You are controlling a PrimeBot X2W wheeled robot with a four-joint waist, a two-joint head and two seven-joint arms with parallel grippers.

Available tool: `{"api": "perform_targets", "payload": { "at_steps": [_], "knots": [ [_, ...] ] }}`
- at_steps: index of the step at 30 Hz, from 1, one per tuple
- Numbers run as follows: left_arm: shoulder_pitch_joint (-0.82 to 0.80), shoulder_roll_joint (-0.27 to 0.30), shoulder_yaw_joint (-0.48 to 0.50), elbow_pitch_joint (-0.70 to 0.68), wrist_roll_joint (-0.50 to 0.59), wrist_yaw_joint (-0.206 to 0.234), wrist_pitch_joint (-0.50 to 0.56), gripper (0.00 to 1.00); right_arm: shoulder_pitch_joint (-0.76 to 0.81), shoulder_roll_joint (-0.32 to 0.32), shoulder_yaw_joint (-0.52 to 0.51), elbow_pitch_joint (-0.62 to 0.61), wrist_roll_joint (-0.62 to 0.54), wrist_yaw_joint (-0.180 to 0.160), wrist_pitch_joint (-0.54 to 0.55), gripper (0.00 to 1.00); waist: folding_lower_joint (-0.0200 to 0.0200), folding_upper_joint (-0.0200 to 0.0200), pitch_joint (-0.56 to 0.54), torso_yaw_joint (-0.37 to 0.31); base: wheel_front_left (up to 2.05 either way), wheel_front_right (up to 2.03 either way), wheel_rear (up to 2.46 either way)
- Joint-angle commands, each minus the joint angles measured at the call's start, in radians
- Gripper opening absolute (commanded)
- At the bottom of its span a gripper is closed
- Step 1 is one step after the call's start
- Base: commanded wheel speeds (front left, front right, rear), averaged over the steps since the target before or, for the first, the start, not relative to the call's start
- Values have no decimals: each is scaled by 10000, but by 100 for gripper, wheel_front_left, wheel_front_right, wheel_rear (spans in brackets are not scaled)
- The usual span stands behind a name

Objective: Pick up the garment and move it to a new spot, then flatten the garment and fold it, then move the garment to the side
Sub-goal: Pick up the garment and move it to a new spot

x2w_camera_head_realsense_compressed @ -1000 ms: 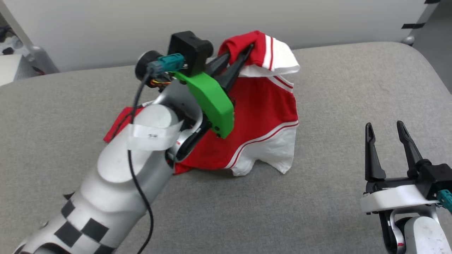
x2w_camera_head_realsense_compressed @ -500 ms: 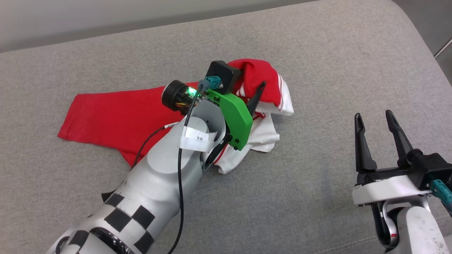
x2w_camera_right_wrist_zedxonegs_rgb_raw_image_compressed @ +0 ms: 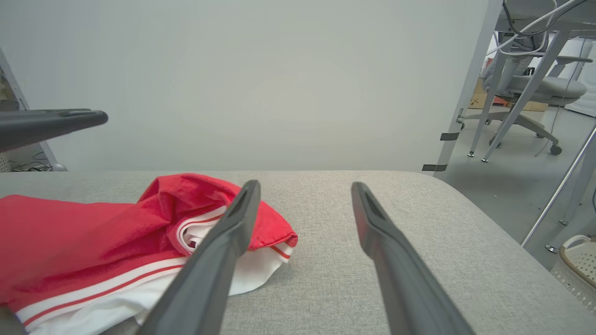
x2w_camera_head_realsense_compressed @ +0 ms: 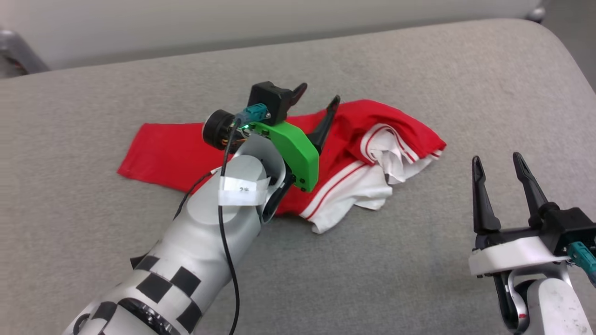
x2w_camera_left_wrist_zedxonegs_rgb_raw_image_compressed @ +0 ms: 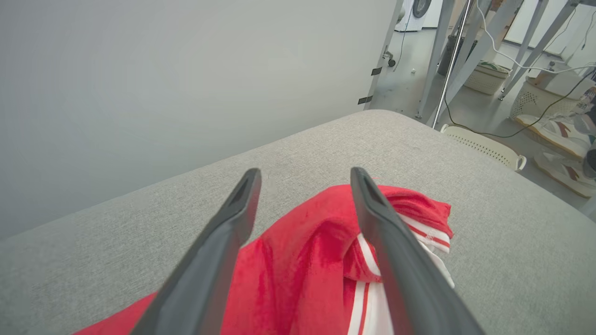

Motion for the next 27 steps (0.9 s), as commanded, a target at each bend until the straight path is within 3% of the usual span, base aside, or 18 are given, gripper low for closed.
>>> {"api": "perform_targets", "payload": {
  "at_steps": [1, 7, 12, 16, 21, 27],
  "knots": [
    [-13, 143, 161, -112, -87, 114, -119, 100, 183, 7, -38, 22, -79, -7, -47, 100, 0, -1, -892, 941, 0, 0, 0],
    [1039, 1104, 1216, -1659, 148, 669, -223, 100, 582, 7, -221, 23, -266, -7, -47, 100, 0, -1, -1555, 1688, 0, 0, 0],
    [2894, 2022, 2124, -3713, 769, 1117, -226, 100, 921, 7, -285, 50, -345, -7, -47, 100, 0, -1, -1910, 2099, 0, 0, 0],
    [4595, 2440, 2696, -5168, 1181, 1431, -227, 100, 1179, 7, -313, 92, -326, -7, -47, 100, 0, -1, -2160, 2272, 0, 0, 0],
    [6484, 2457, 3325, -6646, 1539, 1689, -228, 100, 1485, 7, -262, 203, -207, -7, -47, 100, 0, -1, -2428, 2387, 0, 0, 0],
    [8050, 2020, 3851, -7410, 1993, 1697, -228, 100, 1776, 7, -175, 270, -98, -7, -47, 100, 0, -1, -2624, 2406, 0, 0, 0]
  ]
}}
